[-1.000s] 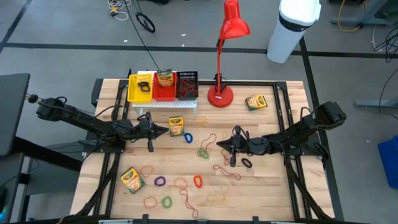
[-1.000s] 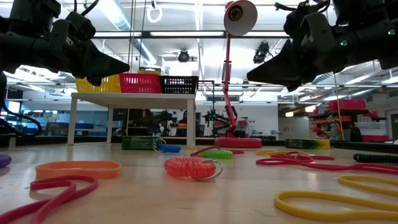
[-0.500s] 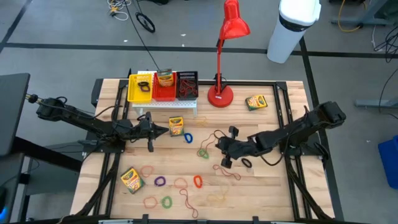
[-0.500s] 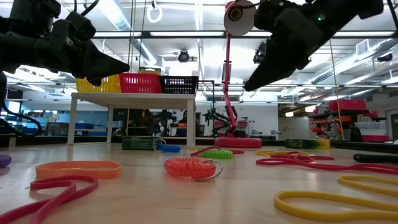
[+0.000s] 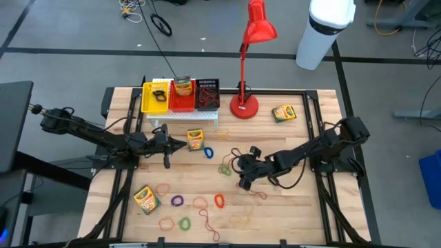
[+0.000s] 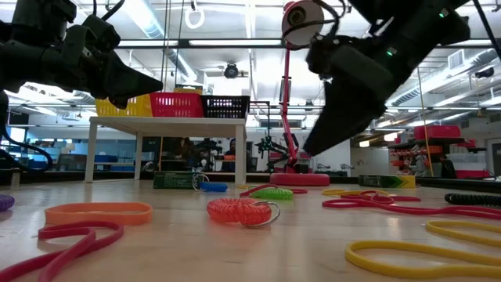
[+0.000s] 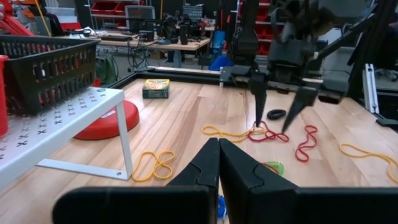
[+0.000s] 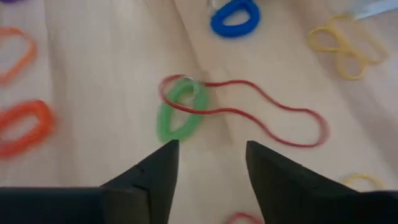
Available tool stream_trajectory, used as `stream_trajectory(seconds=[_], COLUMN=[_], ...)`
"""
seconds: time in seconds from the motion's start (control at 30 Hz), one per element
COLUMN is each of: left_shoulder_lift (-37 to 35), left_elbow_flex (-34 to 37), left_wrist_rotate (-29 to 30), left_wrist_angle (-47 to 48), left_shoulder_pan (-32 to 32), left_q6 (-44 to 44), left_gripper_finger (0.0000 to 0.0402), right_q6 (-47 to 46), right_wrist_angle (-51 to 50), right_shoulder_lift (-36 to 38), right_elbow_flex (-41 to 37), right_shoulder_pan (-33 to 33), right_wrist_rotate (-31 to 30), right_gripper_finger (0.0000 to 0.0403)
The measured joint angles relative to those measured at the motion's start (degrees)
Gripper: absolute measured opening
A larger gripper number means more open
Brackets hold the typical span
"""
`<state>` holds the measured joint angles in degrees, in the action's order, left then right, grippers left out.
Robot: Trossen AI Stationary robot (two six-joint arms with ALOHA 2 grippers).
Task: Pick & Place Office Desk Supplies
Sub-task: Put the yellow rubber band into the black bin on the shelf
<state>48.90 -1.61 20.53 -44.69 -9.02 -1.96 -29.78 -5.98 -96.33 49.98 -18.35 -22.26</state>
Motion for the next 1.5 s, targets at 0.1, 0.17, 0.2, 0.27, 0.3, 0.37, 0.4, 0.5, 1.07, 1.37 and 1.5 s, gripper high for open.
stream_trajectory(seconds=[0.1,0.17,0.2,0.27,0.3,0.37,0.4,0.5,1.07,1.37,1.5], left_shoulder_lift=[0.0,0.0,0.0,0.0,0.0,0.0,0.0,0.0,0.0,0.0,0.0], left_elbow_flex=[0.0,0.0,0.0,0.0,0.0,0.0,0.0,0.0,0.0,-0.1,-0.1], left_wrist_rotate=[0.0,0.0,0.0,0.0,0.0,0.0,0.0,0.0,0.0,0.0,0.0], left_wrist_angle=[-0.1,-0.1,-0.1,-0.1,-0.1,-0.1,-0.1,0.0,-0.1,0.0,0.0], left_shoulder_pan=[0.0,0.0,0.0,0.0,0.0,0.0,0.0,0.0,0.0,0.0,0.0], left_q6=[0.0,0.0,0.0,0.0,0.0,0.0,0.0,0.0,0.0,0.0,0.0], left_gripper_finger=[0.0010,0.0010,0.0010,0.0010,0.0010,0.0010,0.0010,0.0010,0.0010,0.0010,0.0010], right_q6=[-1.4,-1.4,-1.2,0.6,1.7,3.4,4.3,6.0,3.5,1.2,1.4], right_wrist_angle=[0.2,-0.2,-0.1,-0.5,-0.6,-1.9,-2.5,-3.6,-23.5,-18.0,-17.7], right_shoulder_lift=[-2.2,-3.6,-4.1,-4.5,-4.5,-4.3,-4.3,-4.2,-2.5,-3.9,-3.9], right_elbow_flex=[1.6,2.1,2.4,2.4,2.4,2.4,2.5,2.6,3.9,2.0,2.0], right_shoulder_pan=[0.0,0.0,0.0,0.2,0.4,1.3,2.0,5.7,11.5,11.6,11.6], right_wrist_rotate=[-0.2,-1.2,-1.5,-3.3,-4.0,-4.5,-4.3,-0.8,5.9,10.7,10.8], right_gripper_finger=[0.0215,0.0218,0.0218,0.0218,0.0218,0.0218,0.0218,0.0218,0.0218,0.0218,0.0204])
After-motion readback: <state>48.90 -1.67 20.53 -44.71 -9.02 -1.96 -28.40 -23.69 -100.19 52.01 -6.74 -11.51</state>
